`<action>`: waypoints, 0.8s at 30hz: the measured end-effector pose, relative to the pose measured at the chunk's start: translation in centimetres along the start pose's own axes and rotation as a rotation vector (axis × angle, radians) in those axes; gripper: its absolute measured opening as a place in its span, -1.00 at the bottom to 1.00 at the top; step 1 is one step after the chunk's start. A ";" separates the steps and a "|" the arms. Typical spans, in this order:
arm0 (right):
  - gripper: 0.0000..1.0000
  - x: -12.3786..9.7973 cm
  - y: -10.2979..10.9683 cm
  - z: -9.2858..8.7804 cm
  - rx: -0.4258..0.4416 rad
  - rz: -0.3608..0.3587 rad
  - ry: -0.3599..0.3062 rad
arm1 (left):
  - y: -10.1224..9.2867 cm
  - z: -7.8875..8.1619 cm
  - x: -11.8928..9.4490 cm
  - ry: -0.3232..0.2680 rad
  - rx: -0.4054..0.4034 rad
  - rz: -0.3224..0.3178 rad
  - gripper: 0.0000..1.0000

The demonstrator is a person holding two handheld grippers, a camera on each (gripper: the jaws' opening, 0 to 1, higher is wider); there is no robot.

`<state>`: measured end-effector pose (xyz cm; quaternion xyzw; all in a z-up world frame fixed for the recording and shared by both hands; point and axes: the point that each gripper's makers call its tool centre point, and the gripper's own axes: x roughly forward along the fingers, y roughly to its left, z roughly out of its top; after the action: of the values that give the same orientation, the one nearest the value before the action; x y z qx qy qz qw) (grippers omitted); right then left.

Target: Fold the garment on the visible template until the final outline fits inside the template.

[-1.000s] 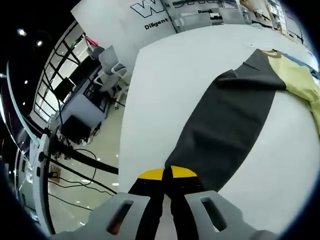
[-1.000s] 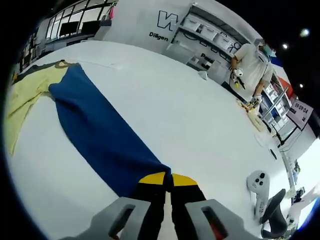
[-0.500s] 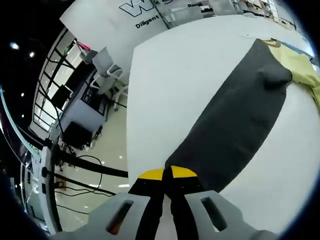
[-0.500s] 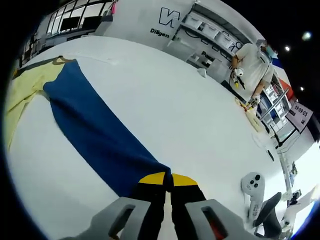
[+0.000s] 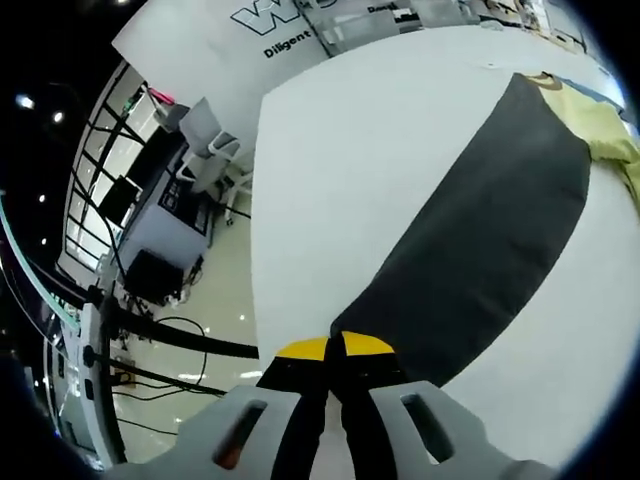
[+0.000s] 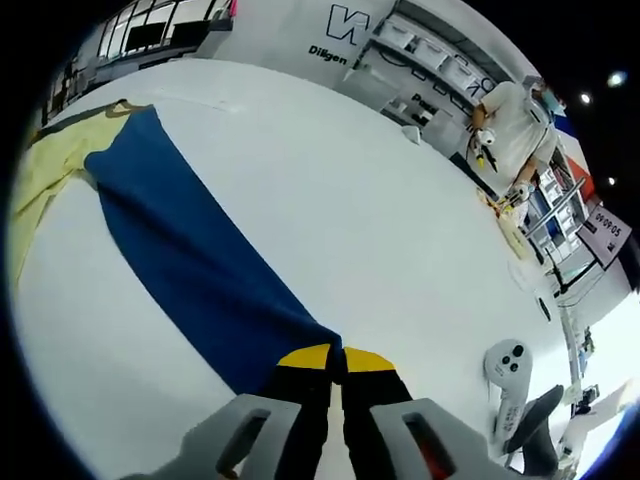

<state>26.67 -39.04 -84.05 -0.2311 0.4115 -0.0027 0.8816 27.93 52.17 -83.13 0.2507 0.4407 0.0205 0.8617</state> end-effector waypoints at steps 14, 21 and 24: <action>-1.00 -0.5 -0.3 -1.2 0.041 -0.014 0.037 | 0.0 0.2 -0.6 -0.029 -0.004 -0.003 -0.89; -1.00 -1.3 -0.5 -3.0 0.080 -0.016 0.077 | -0.2 0.1 -0.9 -0.027 -0.006 -0.002 -0.88; -1.00 -1.8 -0.6 -3.1 0.128 -0.020 0.056 | -0.1 0.1 -1.2 -0.029 -0.012 0.006 -0.87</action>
<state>23.33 -40.43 -84.21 -0.1780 0.4328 -0.0445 0.8826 27.26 51.70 -82.18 0.2472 0.4273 0.0219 0.8694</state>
